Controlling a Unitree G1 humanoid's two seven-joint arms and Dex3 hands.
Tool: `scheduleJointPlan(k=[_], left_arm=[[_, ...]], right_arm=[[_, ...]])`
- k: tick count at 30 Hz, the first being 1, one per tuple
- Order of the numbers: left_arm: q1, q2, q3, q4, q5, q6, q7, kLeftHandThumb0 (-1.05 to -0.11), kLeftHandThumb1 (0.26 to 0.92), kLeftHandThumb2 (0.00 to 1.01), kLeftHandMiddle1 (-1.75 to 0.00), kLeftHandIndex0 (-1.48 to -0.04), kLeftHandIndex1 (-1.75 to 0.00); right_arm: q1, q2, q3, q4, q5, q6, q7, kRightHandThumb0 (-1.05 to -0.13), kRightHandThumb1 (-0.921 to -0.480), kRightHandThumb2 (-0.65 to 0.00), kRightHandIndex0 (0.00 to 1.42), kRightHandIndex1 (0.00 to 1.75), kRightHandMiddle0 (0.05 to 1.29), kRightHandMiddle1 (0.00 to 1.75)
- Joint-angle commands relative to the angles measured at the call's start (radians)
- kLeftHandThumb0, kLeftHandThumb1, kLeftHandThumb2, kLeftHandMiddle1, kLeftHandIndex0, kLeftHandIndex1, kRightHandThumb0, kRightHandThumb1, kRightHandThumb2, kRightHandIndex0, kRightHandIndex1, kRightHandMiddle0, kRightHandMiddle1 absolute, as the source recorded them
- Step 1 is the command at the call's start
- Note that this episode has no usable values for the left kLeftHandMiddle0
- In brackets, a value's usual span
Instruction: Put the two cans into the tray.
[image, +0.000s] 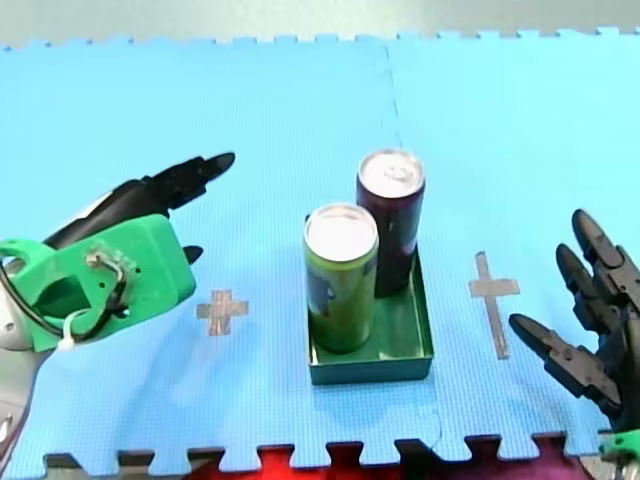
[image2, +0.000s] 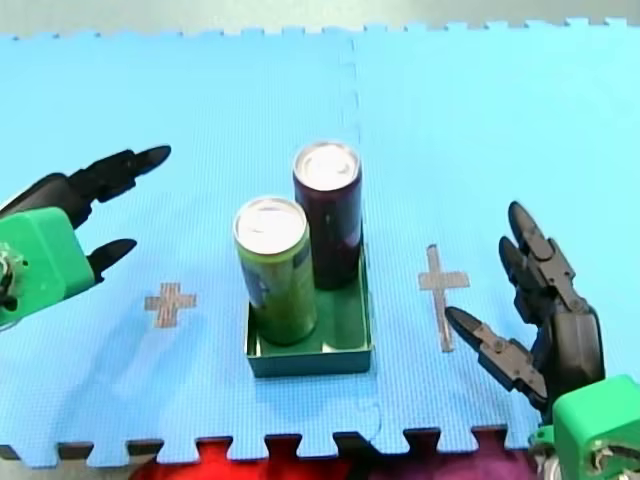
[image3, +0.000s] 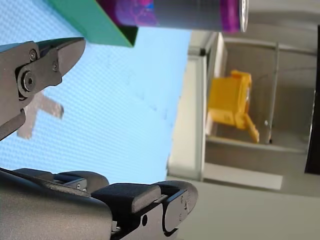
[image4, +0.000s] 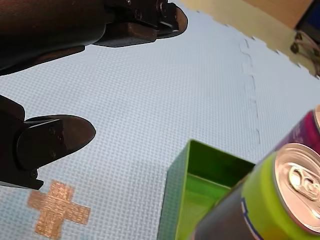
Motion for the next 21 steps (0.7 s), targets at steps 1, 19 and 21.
scheduleJointPlan(k=[1, 19, 21], left_arm=[[0.007, -0.027, 0.009, 0.026, -0.002, -0.019, 0.038, -1.048, 0.921, 0.52, -0.05, -0.13, 0.00], [-0.021, -0.263, 0.080, 0.365, -0.224, -0.244, 0.124, -1.048, 0.921, 0.39, -0.06, -0.20, -0.01], [-0.040, -0.293, 0.112, 0.422, -0.309, -0.227, 0.063, -1.048, 0.921, 0.39, -0.05, -0.21, -0.01]], right_arm=[[-0.017, -0.018, -0.007, -0.020, -0.002, 0.017, -0.005, -0.924, -0.797, -0.002, 0.33, 0.00, 0.33, 0.00], [-0.050, -0.057, 0.004, -0.043, -0.054, 0.038, -0.033, -0.982, -0.844, -0.008, 0.37, 0.01, 0.34, 0.00], [-0.049, -0.056, 0.006, -0.044, -0.058, 0.040, -0.035, -0.986, -0.847, -0.007, 0.37, 0.01, 0.34, 0.00]])
